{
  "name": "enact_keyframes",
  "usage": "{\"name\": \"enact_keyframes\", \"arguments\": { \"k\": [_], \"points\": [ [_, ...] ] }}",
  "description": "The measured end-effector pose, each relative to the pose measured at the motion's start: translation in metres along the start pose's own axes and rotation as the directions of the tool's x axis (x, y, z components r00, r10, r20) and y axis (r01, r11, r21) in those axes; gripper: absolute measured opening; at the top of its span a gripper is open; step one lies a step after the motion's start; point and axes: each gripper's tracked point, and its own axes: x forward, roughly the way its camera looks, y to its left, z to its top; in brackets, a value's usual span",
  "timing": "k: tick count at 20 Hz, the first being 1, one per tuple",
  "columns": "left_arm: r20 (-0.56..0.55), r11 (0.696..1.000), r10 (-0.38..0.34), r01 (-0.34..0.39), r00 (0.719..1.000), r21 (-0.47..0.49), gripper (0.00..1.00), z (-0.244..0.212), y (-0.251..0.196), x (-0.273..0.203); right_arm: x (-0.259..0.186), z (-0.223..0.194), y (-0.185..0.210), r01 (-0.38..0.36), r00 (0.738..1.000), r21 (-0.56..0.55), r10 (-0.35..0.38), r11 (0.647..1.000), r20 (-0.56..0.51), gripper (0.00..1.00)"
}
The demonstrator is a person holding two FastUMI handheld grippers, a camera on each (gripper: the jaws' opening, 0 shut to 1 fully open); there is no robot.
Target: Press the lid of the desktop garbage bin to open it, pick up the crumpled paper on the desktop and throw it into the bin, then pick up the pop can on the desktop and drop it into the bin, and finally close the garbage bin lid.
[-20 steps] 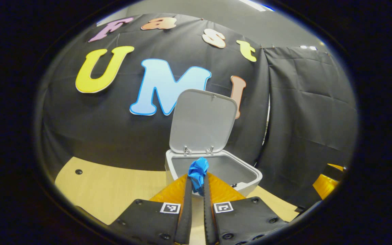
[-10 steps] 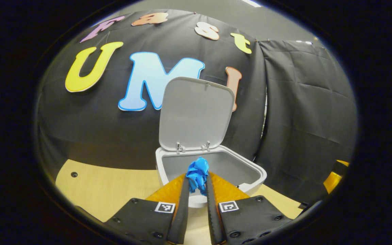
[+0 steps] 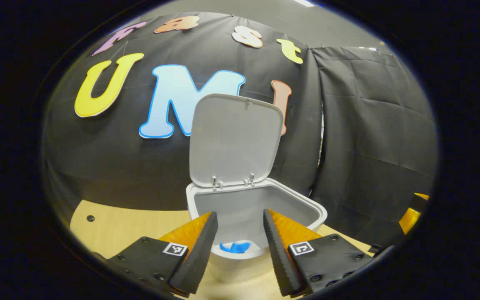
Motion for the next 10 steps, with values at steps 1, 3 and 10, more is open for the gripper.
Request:
{"name": "enact_keyframes", "arguments": {
  "k": [1, 3, 10],
  "points": [
    [0.003, 1.0, -0.003, 0.003, 1.0, -0.007, 0.74, 0.0, 0.0, -0.001, 0.0, 0.0, 0.001, -0.002, 1.0, -0.001, 0.002, 1.0, 0.002, 0.94],
    [0.009, 1.0, -0.001, 0.001, 1.0, -0.013, 0.86, 0.001, 0.001, -0.005, 0.001, 0.001, 0.005, -0.011, 1.0, -0.007, 0.011, 1.0, 0.004, 0.94],
    [0.068, 0.998, 0.056, -0.054, 0.996, -0.028, 0.95, 0.014, 0.018, -0.039, -0.001, 0.007, 0.031, -0.108, 0.994, -0.005, 0.108, 0.994, 0.031, 0.94]
  ]
}}
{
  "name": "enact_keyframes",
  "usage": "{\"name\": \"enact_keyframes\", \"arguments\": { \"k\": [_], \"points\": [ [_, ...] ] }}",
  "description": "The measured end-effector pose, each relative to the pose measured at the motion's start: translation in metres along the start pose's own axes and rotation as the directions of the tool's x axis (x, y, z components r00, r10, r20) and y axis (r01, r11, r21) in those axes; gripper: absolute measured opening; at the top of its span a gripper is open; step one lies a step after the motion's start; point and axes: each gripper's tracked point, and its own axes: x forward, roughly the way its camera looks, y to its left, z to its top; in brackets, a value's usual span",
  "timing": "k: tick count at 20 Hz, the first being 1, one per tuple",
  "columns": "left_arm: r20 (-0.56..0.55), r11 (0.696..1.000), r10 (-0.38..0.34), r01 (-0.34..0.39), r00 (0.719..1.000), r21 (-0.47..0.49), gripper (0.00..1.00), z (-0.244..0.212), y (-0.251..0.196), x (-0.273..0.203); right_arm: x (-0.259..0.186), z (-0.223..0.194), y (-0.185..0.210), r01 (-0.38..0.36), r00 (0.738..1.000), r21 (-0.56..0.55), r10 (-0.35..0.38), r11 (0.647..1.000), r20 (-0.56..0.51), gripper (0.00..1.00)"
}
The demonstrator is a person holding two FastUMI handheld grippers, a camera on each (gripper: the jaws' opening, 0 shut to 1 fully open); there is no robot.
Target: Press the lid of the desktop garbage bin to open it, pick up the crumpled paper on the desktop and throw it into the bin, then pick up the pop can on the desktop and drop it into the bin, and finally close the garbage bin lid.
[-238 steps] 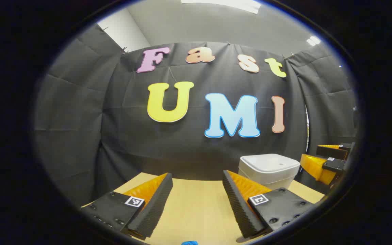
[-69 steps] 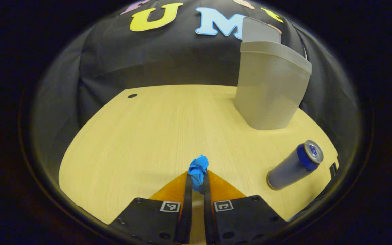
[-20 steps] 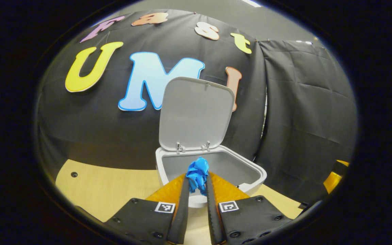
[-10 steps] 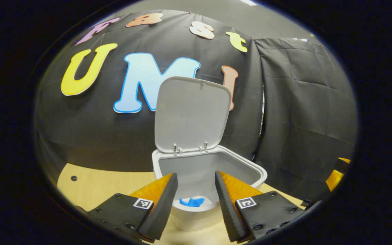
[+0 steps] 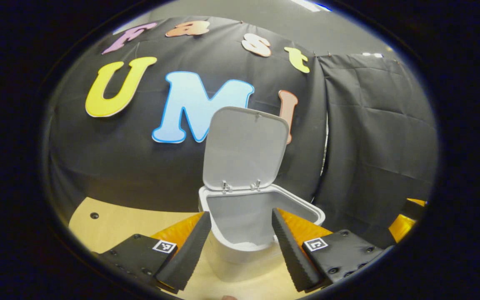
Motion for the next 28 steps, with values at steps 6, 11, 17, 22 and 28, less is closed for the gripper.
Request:
{"name": "enact_keyframes", "arguments": {
  "k": [6, 11, 17, 22, 28],
  "points": [
    [0.063, 0.998, 0.066, -0.067, 0.996, 0.007, 0.95, 0.012, 0.022, -0.045, -0.004, -0.005, 0.027, -0.098, 0.995, 0.007, 0.098, 0.995, 0.0, 0.94],
    [0.076, 0.992, 0.125, -0.126, 0.989, 0.017, 0.96, 0.011, 0.039, -0.083, -0.006, -0.015, 0.056, -0.191, 0.981, 0.021, 0.192, 0.981, -0.03, 0.94],
    [0.097, 0.977, 0.209, -0.212, 0.973, 0.022, 0.95, 0.012, 0.064, -0.129, -0.009, -0.03, 0.094, -0.296, 0.953, 0.013, 0.296, 0.955, -0.067, 0.94],
    [0.101, 0.965, 0.259, -0.262, 0.961, 0.02, 0.96, 0.014, 0.08, -0.16, -0.013, -0.051, 0.126, -0.38, 0.916, 0.033, 0.381, 0.924, -0.124, 0.94],
    [0.09, 0.953, 0.302, -0.303, 0.949, 0.003, 0.95, 0.01, 0.098, -0.189, -0.02, -0.098, 0.161, -0.477, 0.85, 0.031, 0.47, 0.879, -0.24, 0.94]
  ]
}}
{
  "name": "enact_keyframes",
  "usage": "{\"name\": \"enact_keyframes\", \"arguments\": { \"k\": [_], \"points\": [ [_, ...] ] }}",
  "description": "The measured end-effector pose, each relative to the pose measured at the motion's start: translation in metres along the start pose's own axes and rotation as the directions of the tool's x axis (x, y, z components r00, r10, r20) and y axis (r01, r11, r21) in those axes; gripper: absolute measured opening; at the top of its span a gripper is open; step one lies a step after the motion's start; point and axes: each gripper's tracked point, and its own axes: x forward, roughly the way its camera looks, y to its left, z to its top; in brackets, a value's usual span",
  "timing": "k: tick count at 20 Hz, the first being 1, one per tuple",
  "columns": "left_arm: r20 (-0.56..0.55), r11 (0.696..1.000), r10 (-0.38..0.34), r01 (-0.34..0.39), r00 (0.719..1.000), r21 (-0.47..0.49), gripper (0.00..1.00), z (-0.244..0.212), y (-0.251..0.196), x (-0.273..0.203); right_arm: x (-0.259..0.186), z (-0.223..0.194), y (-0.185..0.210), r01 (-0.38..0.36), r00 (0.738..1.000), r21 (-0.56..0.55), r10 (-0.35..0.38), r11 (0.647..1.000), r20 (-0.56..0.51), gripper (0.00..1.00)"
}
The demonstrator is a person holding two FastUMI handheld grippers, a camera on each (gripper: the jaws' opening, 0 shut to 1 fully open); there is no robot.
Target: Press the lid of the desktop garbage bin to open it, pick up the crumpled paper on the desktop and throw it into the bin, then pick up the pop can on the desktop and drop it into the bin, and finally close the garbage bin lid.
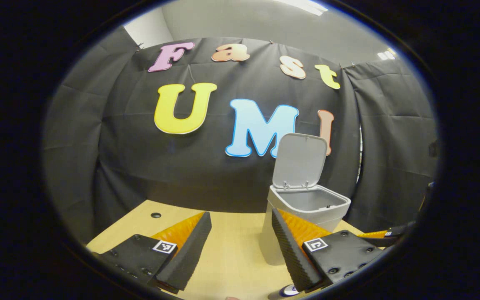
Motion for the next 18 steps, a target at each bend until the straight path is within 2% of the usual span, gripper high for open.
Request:
{"name": "enact_keyframes", "arguments": {
  "k": [5, 9, 18],
  "points": [
    [-0.008, 1.0, 0.024, -0.024, 1.0, 0.011, 0.96, -0.006, 0.014, -0.012, 0.012, -0.049, 0.026, -0.087, 0.984, 0.015, 0.089, 0.996, -0.158, 0.95],
    [-0.005, 0.999, 0.026, -0.026, 1.0, 0.039, 0.95, -0.005, 0.018, -0.02, 0.017, -0.085, 0.037, -0.121, 0.951, 0.048, 0.13, 0.991, -0.28, 0.95],
    [-0.032, 0.999, 0.026, -0.026, 0.999, 0.023, 0.95, -0.014, 0.022, -0.026, 0.02, -0.146, 0.04, -0.117, 0.873, 0.052, 0.128, 0.992, -0.471, 0.95]
  ]
}}
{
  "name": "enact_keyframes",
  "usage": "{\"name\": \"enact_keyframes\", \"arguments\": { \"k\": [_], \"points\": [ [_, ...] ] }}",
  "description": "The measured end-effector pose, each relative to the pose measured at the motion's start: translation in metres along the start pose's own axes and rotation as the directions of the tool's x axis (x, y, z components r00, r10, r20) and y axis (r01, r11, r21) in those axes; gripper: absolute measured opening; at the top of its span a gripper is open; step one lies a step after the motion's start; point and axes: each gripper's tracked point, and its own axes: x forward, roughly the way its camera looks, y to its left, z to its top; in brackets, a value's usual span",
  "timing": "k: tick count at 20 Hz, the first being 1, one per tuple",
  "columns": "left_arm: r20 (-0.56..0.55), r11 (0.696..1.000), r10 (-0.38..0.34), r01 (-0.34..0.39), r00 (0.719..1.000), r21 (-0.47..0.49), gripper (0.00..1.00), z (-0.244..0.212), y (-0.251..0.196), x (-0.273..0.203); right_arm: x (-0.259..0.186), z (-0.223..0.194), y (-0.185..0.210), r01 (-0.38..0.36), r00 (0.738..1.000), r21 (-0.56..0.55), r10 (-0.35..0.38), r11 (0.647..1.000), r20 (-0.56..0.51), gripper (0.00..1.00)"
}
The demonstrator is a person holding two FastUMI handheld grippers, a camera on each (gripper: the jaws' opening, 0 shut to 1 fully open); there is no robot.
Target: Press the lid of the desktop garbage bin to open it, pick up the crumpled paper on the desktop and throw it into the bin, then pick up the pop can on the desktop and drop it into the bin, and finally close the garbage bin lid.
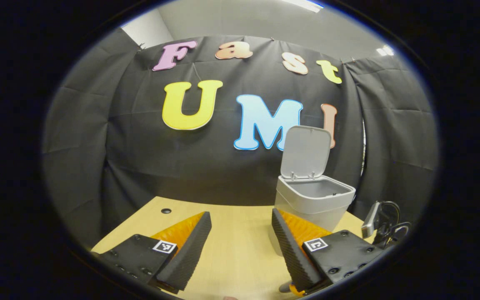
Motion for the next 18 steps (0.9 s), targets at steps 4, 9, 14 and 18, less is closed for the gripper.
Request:
{"name": "enact_keyframes", "arguments": {
  "k": [4, 9, 14, 18],
  "points": [
    [0.003, 1.0, 0.003, -0.003, 1.0, -0.003, 0.95, 0.0, 0.0, 0.0, 0.006, -0.009, -0.004, 0.012, 0.999, -0.012, -0.013, 1.0, -0.041, 0.95],
    [0.007, 1.0, 0.009, -0.009, 1.0, 0.001, 0.95, 0.0, 0.0, 0.0, 0.008, -0.013, -0.004, 0.017, 0.998, -0.029, -0.019, 0.999, -0.061, 0.95],
    [0.0, 1.0, 0.008, -0.008, 1.0, -0.009, 0.95, -0.003, -0.002, 0.002, 0.006, -0.01, -0.013, 0.034, 0.997, -0.021, -0.035, 0.999, -0.062, 0.85],
    [0.006, 1.0, 0.006, -0.006, 1.0, -0.003, 0.95, -0.002, -0.004, 0.003, -0.014, 0.007, -0.016, 0.044, 0.999, -0.019, -0.043, 0.999, 0.009, 0.84]
  ]
}}
